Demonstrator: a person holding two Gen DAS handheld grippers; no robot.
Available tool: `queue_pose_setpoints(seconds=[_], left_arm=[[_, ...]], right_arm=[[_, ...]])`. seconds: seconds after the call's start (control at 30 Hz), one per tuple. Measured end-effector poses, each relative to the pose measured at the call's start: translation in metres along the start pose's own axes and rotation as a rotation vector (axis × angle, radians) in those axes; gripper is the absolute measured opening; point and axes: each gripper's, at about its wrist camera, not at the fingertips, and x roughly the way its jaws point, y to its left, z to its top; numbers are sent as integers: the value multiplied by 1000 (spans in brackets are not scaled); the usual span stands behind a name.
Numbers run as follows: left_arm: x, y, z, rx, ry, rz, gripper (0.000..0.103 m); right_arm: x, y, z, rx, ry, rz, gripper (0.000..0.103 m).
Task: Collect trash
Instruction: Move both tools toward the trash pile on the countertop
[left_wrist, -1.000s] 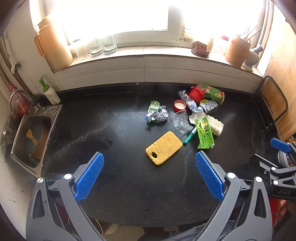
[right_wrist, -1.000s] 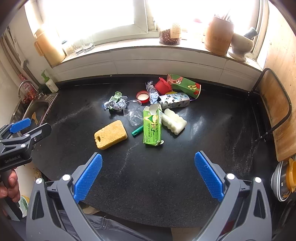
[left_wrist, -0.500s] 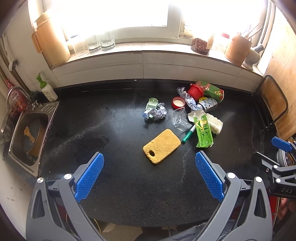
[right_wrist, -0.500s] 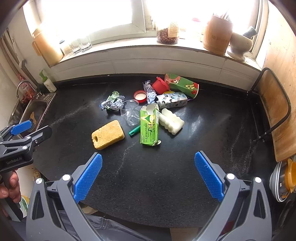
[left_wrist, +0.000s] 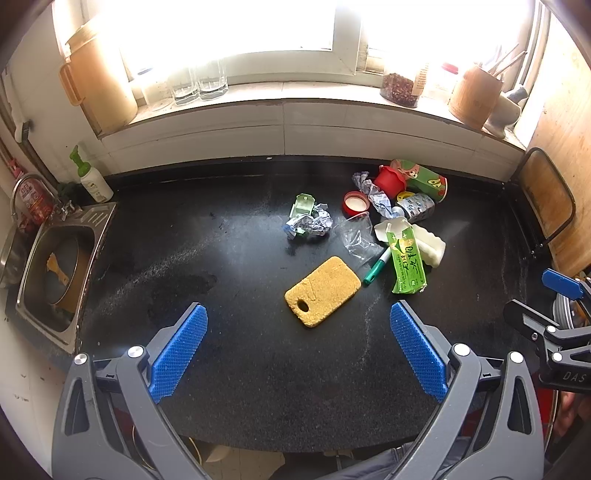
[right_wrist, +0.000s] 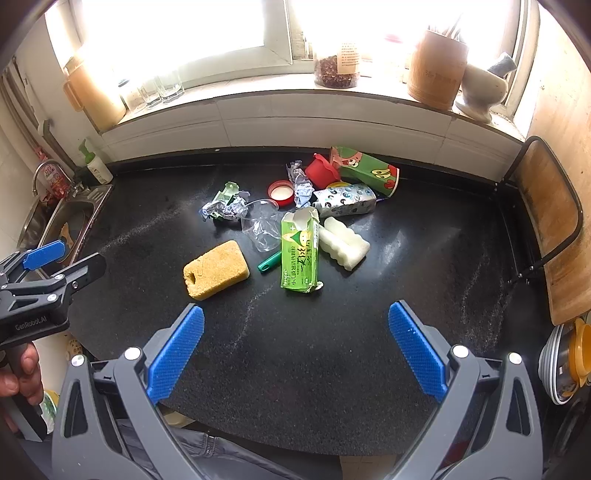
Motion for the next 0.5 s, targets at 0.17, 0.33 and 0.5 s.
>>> queue_pose_setpoints(seconds=[0.17,0.33,0.5], left_arm=[[3,1,3,1,7,-1,97],[8,2,5,8,18,-3,97],[14,1,8,12,30,-4,97]], right_arm=[[3,1,3,-2,7,1,97],[8,1,7,-3,13,5,97],[14,-2,9,4,21,10,97]])
